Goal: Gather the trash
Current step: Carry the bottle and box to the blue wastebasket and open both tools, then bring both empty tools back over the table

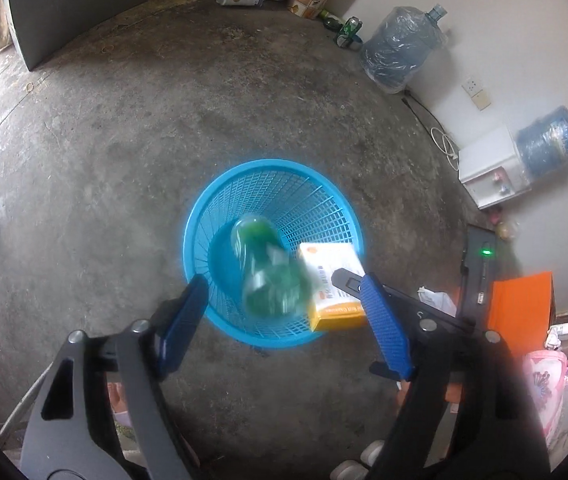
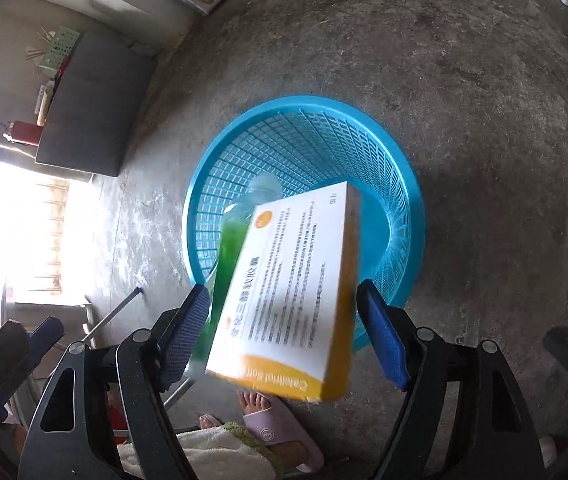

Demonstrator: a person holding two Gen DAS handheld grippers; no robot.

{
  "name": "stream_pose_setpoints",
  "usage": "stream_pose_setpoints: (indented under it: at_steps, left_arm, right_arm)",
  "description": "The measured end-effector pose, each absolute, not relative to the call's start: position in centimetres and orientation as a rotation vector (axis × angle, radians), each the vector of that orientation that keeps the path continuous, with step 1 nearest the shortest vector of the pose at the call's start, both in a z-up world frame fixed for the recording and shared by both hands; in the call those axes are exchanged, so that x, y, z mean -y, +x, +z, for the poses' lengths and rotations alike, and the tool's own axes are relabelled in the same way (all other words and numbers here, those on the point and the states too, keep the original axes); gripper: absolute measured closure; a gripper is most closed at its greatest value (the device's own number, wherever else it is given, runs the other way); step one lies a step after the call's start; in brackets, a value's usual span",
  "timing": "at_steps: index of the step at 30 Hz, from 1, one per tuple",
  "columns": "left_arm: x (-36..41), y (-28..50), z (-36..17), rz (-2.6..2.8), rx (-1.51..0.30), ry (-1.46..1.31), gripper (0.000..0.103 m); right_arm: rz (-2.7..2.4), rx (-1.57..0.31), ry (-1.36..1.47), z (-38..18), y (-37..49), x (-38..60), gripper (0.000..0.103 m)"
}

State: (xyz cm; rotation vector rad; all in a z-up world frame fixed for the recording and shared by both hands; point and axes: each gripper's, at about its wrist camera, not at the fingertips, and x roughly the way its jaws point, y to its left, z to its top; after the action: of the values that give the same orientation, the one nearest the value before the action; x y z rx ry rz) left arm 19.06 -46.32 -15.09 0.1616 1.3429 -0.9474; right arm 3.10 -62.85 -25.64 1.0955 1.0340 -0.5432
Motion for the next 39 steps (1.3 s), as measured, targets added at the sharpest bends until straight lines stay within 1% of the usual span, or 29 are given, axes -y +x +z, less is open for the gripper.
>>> stream_pose_setpoints:
  at_steps: [11,16,18,21,26,30,33,39]
  left_arm:
    - [40.8,18.1,-12.6,-0.962,-1.241,0.152,0.029]
    - [38.5,17.5,-10.7,-0.964,-1.205,0.15,0.029]
    - [37.6,17.0,-9.8,-0.989,-1.198,0.142,0.031]
    - [36.3,15.7,-8.1,-1.005,-1.152,0.151,0.031]
    - [33.5,13.3,-4.7,-1.055,-1.08,0.145,0.031]
    - [30.5,11.4,-2.2,-1.062,-1.039,0.125,0.03]
    - [27.9,10.3,-0.4,-1.028,-1.0,0.102,0.026]
    - [21.4,9.3,2.2,-0.926,-0.931,0.045,0.026]
  right_arm:
    - [-0.556,-1.043,1.01,-25.3,3.0,62.0,0.027]
    - [-0.548,-1.025,0.978,-23.5,1.6,61.1,0.027]
    - [-0.544,-1.009,0.976,-22.6,0.7,60.8,0.027]
    - [-0.536,-0.985,0.969,-21.1,-0.9,59.8,0.027]
    - [-0.498,-0.939,0.908,-17.0,-3.2,57.0,0.027]
    - [-0.485,-0.876,0.773,-12.4,-4.5,53.5,0.015]
    - [-0.508,-0.836,0.686,-9.1,-5.0,51.0,0.01]
    - [-0.517,-0.78,0.505,-2.9,-4.0,45.6,0.007]
